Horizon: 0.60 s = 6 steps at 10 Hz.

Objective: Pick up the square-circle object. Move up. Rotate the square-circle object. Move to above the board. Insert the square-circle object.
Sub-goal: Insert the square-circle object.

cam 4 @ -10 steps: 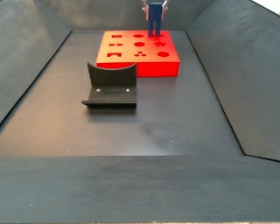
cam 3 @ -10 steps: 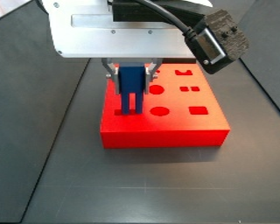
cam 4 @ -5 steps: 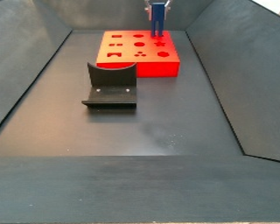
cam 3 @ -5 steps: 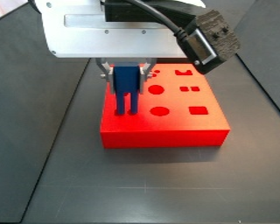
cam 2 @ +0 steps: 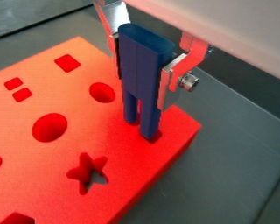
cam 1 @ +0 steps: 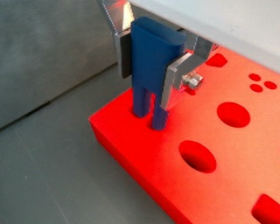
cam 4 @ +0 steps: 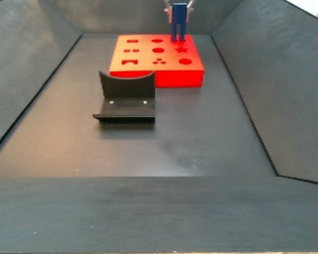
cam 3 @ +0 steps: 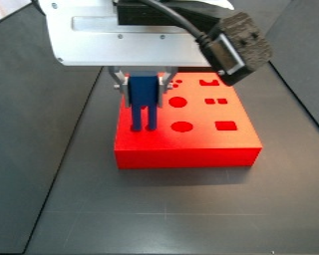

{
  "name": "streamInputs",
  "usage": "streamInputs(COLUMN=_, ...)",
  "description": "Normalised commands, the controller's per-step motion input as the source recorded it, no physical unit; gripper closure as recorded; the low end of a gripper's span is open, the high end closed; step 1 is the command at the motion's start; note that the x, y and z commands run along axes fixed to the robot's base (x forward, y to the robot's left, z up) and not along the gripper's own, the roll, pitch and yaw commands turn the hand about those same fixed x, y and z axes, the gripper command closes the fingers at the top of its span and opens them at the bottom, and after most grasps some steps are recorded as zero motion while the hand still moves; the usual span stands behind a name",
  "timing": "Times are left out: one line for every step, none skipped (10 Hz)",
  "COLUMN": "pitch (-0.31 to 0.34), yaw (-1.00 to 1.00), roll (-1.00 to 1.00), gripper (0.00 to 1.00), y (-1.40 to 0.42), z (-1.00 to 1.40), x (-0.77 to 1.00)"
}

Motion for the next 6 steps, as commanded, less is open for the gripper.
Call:
streamInputs(pitch=-0.031, yaw=0.00, roll=0.00, gripper=1.00, y=0.00, z=-0.12, x=-0.22)
streamInputs(pitch=-0.067, yaw=0.00, roll=-0.04, gripper=1.00, y=0.00, z=-0.25, x=0.00)
streamInputs(pitch=-0.100, yaw=-0.04, roll=-0.08, gripper=1.00, y=-0.01, z=-0.41, x=0.17)
streamInputs(pitch=-0.139, yaw=-0.11, roll=-0.09, gripper=1.00, y=-0.02, z=-0.53, x=0.18)
streamInputs(pitch=-0.147, yaw=-0.11, roll=-0.09, gripper=1.00, y=0.00, z=-0.43, x=0.10)
streamInputs(pitch=-0.133, yaw=-0.10, roll=-0.07, gripper=1.00, y=0.00, z=-0.23, x=0.00)
